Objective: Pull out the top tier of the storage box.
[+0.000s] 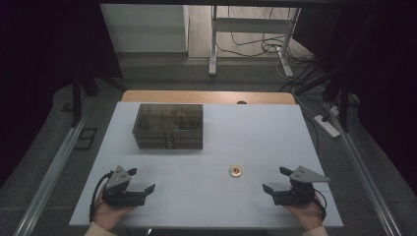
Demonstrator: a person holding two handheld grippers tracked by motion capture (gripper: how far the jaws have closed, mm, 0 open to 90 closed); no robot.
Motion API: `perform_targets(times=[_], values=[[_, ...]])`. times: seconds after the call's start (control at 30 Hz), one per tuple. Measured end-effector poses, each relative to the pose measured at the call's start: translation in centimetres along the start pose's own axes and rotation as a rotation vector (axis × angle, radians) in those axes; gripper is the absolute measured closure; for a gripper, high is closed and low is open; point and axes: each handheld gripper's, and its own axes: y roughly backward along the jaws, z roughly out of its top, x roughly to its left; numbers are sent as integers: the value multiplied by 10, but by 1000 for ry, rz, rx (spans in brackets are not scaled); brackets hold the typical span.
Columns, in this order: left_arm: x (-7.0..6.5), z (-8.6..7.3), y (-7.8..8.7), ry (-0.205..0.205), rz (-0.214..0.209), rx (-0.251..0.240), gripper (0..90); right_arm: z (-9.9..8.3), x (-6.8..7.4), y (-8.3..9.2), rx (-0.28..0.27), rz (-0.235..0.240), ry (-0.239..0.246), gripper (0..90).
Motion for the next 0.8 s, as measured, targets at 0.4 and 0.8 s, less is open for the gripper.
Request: perform_targets(times=[0.4,0.8], values=[[2,3,-6,-46,18,-5,110,-2,-1,-1,12,-2,-9,77],[-1,5,-6,-104,30,-22,127,-4,-1,-1,24,-11,-9,77]])
